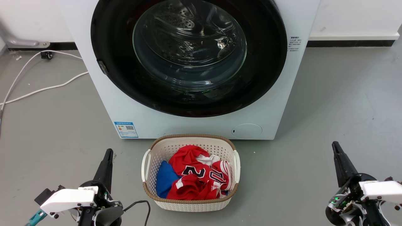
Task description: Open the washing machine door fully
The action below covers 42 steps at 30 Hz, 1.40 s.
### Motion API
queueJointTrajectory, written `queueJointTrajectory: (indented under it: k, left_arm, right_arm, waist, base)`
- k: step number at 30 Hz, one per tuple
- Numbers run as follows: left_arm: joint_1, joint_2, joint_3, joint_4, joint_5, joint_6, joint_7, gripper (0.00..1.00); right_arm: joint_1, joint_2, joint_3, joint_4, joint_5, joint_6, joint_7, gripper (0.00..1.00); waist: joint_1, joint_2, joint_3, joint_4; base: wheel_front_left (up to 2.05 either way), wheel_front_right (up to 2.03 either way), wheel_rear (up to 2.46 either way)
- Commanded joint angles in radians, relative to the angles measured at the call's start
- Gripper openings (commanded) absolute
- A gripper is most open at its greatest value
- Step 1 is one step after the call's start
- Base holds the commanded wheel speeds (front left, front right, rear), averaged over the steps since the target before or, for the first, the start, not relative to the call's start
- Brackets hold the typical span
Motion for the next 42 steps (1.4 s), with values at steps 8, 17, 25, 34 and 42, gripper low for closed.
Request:
queueJointTrajectory:
  k: [8,17,25,34,42]
  left_arm:
    - [-0.008,-0.002,0.004,0.001,0.007,-0.002,0.003,0.00]
    - [-0.009,-0.003,0.005,0.001,0.007,-0.002,0.004,0.00]
    - [-0.009,-0.003,0.006,0.001,0.008,-0.002,0.005,0.00]
    - [0.026,-0.006,0.000,0.011,0.045,0.002,-0.024,1.00]
    - [0.029,-0.006,-0.008,-0.040,0.208,0.038,-0.063,1.00]
  right_arm:
    - [-0.012,0.004,-0.002,0.001,-0.004,0.000,0.003,0.00]
    - [-0.012,0.005,-0.002,0.001,-0.005,0.000,0.003,0.00]
    - [-0.012,0.005,-0.003,0.001,-0.006,0.000,0.003,0.00]
    - [0.026,0.003,-0.005,0.014,-0.054,0.000,-0.026,1.00]
    - [0.033,0.003,-0.004,-0.051,-0.252,0.000,-0.065,1.00]
  waist:
    - [0.0000,0.0000,0.000,0.000]
    - [0.0000,0.0000,0.000,0.000]
    - [0.0000,0.0000,0.000,0.000]
    - [0.0000,0.0000,0.001,0.000]
    - [0.0000,0.0000,0.004,0.001]
  base:
    - [0.00,0.00,0.00]
    - [0.00,0.00,0.00]
    - [0.00,0.00,0.00]
    - [0.00,0.00,0.00]
    - [0.00,0.00,0.00]
